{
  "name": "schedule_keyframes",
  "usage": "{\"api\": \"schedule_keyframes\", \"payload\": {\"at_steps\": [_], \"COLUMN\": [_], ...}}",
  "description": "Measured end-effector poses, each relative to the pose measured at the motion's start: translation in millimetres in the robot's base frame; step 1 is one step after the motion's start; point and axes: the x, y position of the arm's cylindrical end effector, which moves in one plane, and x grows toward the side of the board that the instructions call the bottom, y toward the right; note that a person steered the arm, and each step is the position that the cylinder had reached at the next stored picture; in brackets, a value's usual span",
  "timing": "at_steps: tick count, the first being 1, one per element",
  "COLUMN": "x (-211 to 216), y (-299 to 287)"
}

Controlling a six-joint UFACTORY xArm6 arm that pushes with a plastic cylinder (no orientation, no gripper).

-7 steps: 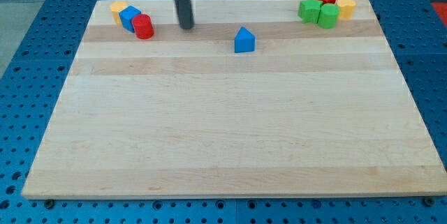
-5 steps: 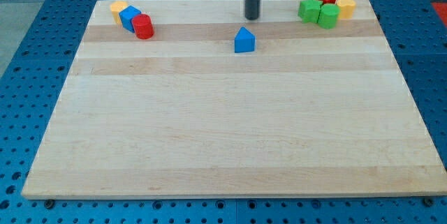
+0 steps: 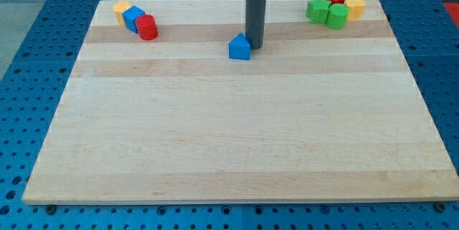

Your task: Push the blue triangle into the red circle

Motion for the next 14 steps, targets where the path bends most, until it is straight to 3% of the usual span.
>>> {"api": "schedule_keyframes", "payload": {"at_steps": [2,6,9,14], "x": [23.9,-19.2,4.2,-14.4], "y": [12.8,-53.1,-73.7,-147.5]}}
